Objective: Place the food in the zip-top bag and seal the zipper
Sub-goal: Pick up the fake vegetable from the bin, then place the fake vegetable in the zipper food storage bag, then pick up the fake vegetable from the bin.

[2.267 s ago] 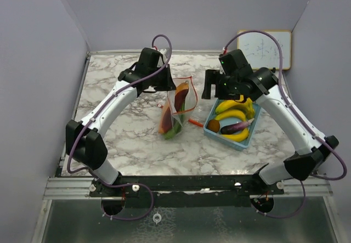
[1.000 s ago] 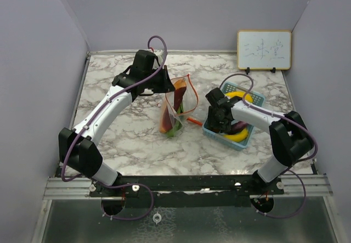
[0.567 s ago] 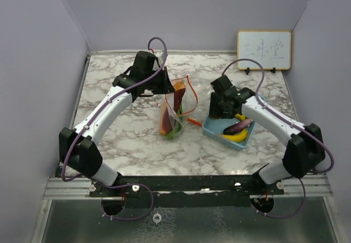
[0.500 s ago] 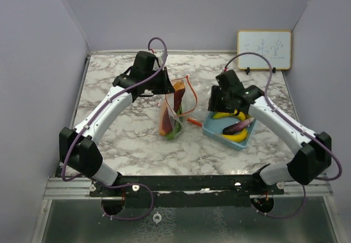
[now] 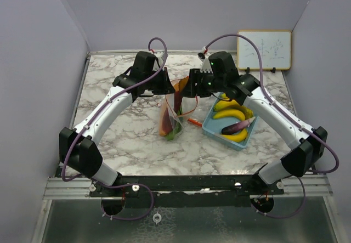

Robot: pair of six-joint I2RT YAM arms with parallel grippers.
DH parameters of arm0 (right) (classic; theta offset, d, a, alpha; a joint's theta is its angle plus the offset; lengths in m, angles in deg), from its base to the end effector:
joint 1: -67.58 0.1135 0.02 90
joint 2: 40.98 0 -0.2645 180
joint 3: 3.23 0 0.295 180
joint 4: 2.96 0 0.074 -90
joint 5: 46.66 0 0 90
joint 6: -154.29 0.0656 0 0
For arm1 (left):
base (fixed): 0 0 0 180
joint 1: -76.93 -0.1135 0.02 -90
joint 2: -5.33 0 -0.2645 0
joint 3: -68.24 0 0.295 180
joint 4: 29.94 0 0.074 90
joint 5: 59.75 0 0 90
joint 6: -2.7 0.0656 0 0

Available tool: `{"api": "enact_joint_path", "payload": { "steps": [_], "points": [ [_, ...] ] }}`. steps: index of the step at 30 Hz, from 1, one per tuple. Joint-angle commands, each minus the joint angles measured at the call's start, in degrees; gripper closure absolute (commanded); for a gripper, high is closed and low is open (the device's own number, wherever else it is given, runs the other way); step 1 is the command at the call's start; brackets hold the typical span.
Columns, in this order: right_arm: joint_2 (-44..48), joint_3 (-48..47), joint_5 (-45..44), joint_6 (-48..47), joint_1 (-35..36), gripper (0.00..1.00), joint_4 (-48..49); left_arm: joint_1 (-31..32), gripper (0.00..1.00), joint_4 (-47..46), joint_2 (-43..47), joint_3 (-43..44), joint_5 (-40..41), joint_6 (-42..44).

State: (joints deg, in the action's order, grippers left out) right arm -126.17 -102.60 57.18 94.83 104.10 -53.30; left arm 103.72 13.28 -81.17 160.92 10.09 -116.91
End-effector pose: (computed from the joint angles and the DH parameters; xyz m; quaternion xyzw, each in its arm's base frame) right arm 0.3081 0.2477 0.3681 -0.1006 0.8811 0.3378 0.3153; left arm 0.3517 -0.2029 0.3276 0.0563 0.8829 -0.3455 0.3129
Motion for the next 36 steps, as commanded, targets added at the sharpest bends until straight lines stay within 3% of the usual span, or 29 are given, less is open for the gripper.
{"api": "enact_joint_path", "payload": {
  "steps": [1,4,7,9,12,15,19,22,28,36],
  "points": [
    [-0.15,1.6,2.31,-1.05,0.58,0.52,-1.5,-0.04,1.0,-1.96,0.89,0.53,-1.63,-0.31],
    [0.45,2.29,1.08,-1.8,0.57,0.34,-4.1,-0.07,1.0,-2.05,0.83,0.53,-1.59,-0.3],
    [1.56,2.0,-0.24,-2.67,0.58,0.27,-5.68,-0.07,1.0,-2.06,0.81,0.78,-1.56,-0.23],
    [2.7,1.49,-0.81,-3.23,0.57,0.1,-5.98,-0.07,1.0,-2.19,0.87,0.64,-1.52,-0.13],
    [3.79,-0.4,-2.77,-3.4,0.58,0.07,-7.96,-0.07,1.0,-2.41,0.88,0.29,-1.55,-0.24],
    [5.53,-2.0,-11.71,0.48,0.48,0.0,-14.14,-0.07,1.0,-2.56,1.11,0.03,-1.63,-0.29],
    [6.16,-1.41,-23.92,9.14,-0.09,0.0,-29.94,-0.07,1.0,-2.96,1.8,-0.09,-1.53,-0.32],
    [6.91,5.18,-26.56,16.22,-1.09,0.0,-37.34,-0.07,1.0,-3.67,2.23,-0.26,-1.52,-0.43],
    [12.21,18.84,-28.75,22.93,-5.69,0.1,-33.71,-0.07,1.0,-4.77,3.38,-1.81,-2.16,-1.2],
    [11.96,29.43,-28.41,23.3,-14.5,0.24,-20.79,-0.07,1.0,-4.2,4.48,-2.98,-3.11,-0.58]
  ]
}}
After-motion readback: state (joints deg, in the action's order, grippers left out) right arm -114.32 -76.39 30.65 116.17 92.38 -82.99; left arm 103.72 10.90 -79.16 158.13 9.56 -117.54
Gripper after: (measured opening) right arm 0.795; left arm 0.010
